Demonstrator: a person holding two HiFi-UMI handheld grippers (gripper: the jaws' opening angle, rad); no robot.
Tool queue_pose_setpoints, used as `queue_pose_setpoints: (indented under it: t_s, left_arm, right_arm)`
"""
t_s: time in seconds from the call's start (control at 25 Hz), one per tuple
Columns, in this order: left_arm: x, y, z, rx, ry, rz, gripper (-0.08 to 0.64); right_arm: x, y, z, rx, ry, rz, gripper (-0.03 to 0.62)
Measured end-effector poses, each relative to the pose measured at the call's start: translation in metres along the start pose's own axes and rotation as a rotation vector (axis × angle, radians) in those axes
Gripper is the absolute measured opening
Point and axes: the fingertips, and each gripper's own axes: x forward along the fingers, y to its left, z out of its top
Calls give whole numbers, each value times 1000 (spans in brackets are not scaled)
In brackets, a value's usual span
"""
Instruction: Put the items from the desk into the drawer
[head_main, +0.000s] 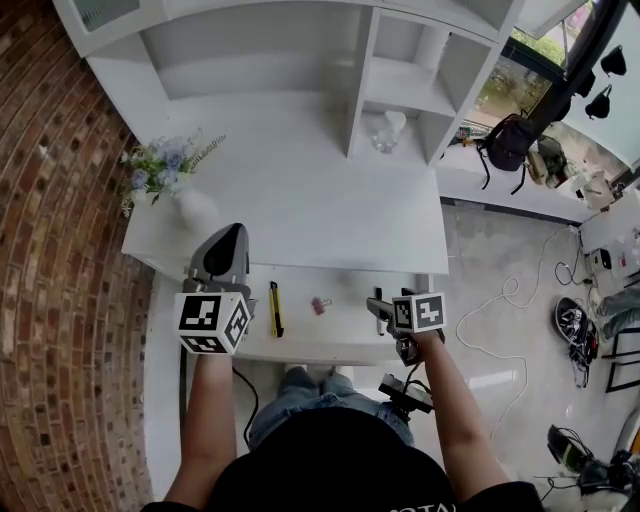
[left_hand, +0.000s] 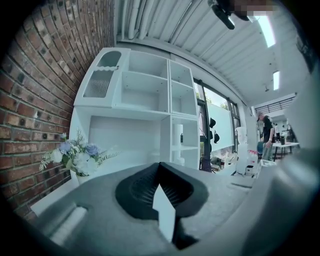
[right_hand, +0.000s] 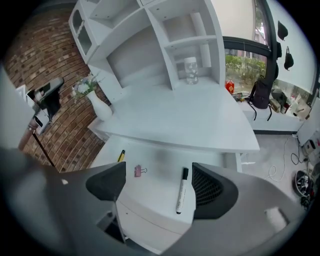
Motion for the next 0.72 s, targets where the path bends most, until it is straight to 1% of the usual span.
queue_pose_setpoints:
  t_s: [0.08, 0.2, 0.32, 0.44, 0.6, 0.72]
  left_arm:
    - [-1, 2, 8, 3, -19, 2, -2]
    - [0, 4, 18, 6, -47, 7, -2]
    - [0, 6, 27, 5, -69, 14, -2]
    - [0, 7, 34, 7, -86, 16, -2]
    - [-1, 6, 44, 21, -110, 12, -2]
    - [-3, 6, 50, 31, -124, 13, -2]
  right_arm:
    - [-12, 3, 9, -18, -20, -10, 423]
    - [-35, 12, 31, -35, -87, -9, 423]
    - [-60, 21, 57, -43, -195, -10, 422]
    - [-89, 30, 86, -52, -341, -24, 400]
    - [-130, 47, 122, -90, -518, -16, 295]
    - [-160, 55, 142, -135, -615, -48, 207]
